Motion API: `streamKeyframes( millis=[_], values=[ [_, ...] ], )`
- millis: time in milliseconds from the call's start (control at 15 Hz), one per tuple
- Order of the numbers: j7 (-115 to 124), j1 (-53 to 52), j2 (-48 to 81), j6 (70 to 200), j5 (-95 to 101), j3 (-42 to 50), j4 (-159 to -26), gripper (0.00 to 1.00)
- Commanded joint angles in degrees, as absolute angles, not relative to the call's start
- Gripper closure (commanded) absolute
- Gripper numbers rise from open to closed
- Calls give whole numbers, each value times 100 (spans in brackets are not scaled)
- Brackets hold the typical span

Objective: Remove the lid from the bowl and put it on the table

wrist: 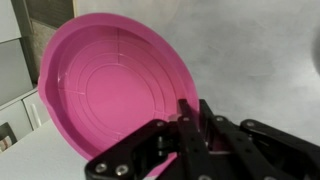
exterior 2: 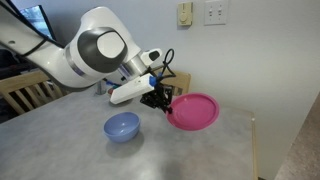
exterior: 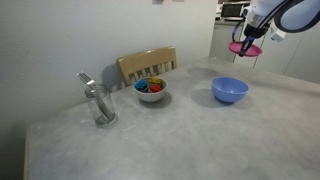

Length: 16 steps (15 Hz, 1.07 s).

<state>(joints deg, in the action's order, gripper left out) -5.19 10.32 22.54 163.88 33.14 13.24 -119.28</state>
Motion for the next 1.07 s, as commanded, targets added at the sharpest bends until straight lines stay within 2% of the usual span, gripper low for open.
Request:
streamKeyframes(
  millis=[0,1000],
  values=[
    [-1274,1308,2666,16697,2566,987,-11895,97],
    [-2045,1540,3591,16516,1779,684,-11630,97]
  ],
)
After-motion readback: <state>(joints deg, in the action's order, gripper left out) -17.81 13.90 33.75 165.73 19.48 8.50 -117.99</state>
